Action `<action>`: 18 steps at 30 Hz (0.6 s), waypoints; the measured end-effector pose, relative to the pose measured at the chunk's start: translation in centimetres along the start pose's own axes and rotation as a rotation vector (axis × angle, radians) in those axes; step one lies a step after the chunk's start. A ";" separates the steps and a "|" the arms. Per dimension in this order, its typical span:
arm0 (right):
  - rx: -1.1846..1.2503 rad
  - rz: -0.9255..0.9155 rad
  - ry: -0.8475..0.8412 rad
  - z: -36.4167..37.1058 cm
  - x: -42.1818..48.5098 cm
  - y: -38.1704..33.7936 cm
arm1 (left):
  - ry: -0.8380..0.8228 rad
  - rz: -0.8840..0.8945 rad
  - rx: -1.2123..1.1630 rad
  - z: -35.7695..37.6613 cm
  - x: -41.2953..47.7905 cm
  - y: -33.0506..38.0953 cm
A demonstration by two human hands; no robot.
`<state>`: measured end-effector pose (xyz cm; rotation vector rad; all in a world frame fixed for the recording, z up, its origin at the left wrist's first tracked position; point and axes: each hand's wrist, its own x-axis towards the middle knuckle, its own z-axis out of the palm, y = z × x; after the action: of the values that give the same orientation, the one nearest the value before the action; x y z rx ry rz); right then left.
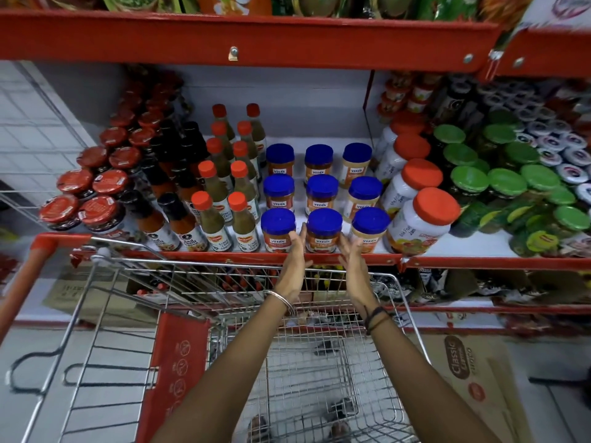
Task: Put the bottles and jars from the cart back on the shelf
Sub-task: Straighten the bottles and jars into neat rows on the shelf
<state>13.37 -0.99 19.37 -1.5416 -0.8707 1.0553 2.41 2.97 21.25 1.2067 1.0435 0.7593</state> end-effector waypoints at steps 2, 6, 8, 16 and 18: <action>0.028 -0.023 0.024 -0.1 -0.4 0.2 | 0.052 0.028 0.022 0.5 -0.3 -0.3; 0.130 -0.200 0.261 -1.3 -2.0 1.7 | 0.294 0.239 0.048 3.3 -2.8 -1.7; 0.197 -0.249 0.356 -2.6 -1.9 2.1 | 0.194 0.251 0.046 5.1 -3.1 -2.0; 0.246 -0.086 0.069 -6.8 1.8 1.0 | -0.023 0.012 -0.125 9.1 0.3 0.4; 0.231 -0.058 0.022 -7.5 2.0 0.9 | -0.030 -0.024 -0.152 9.3 0.8 0.2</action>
<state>21.08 -1.88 18.73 -1.3256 -0.7463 1.0558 11.35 0.33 21.51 1.0708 0.9563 0.7856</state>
